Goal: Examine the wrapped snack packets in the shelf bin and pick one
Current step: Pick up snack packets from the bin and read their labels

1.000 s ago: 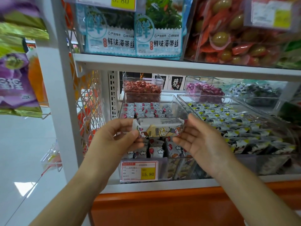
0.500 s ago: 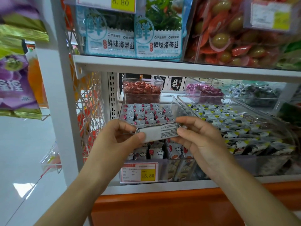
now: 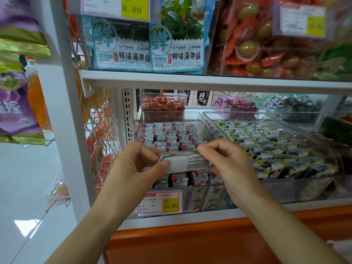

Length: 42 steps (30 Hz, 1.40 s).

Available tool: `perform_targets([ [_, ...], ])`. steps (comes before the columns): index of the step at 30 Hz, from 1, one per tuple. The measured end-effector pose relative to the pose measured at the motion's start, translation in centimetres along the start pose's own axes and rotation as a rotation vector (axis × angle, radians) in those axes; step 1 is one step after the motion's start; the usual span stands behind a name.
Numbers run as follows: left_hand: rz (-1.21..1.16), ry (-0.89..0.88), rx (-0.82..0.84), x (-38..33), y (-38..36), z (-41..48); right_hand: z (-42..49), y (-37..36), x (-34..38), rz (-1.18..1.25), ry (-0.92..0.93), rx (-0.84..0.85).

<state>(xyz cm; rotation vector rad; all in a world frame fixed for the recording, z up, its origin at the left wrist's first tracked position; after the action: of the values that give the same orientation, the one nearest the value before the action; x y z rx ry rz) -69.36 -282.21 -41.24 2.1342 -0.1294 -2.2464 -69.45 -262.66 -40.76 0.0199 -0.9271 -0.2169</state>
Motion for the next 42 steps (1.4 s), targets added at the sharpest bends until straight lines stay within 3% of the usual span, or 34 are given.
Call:
perform_targets([
  [13,0.168,-0.019,-0.035,-0.6,0.5,0.5,0.4,-0.9,1.5,-0.126,0.180,0.120],
  [17,0.199,-0.040,-0.069,-0.7,0.6,0.5,0.4,-1.1,1.3,-0.108,0.151,0.133],
  [21,0.252,-0.052,-0.013,-0.5,-0.6,-0.1,0.4,-0.4,0.5,-0.129,0.099,0.034],
  [24,0.357,-0.081,-0.028,-0.2,-1.1,0.0,0.5,-0.4,-0.3,0.046,0.017,0.016],
  [26,0.268,-0.078,-0.041,-0.2,-0.9,0.3,0.4,-1.2,-0.7,0.204,-0.043,0.111],
  [28,0.185,-0.067,-0.038,-0.2,-0.9,0.6,0.3,-1.8,-0.7,0.194,-0.029,0.212],
  [32,0.158,-0.078,-0.036,-0.6,-1.4,1.2,1.5,-0.7,-0.8,0.100,-0.011,0.131],
  [36,0.514,-0.186,-0.181,-1.9,-2.4,4.0,4.4,2.2,-0.8,0.016,0.012,-0.102],
  [42,1.143,0.016,-0.065,0.9,-5.8,12.4,8.1,2.0,-2.2,-0.030,-0.034,-0.135],
])
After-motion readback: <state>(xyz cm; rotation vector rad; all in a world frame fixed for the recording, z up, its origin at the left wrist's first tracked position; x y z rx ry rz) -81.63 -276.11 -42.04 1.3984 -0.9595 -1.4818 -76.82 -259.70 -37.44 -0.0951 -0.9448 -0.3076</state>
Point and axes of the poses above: each hand's wrist, its own z-axis towards the middle knuckle, its own y-axis out of the back of the hand, x = y × z, the point moved 8 cm from there along z, towards the middle knuckle, and after that the axes turned 15 degrees about y, right-handed, at the moved point
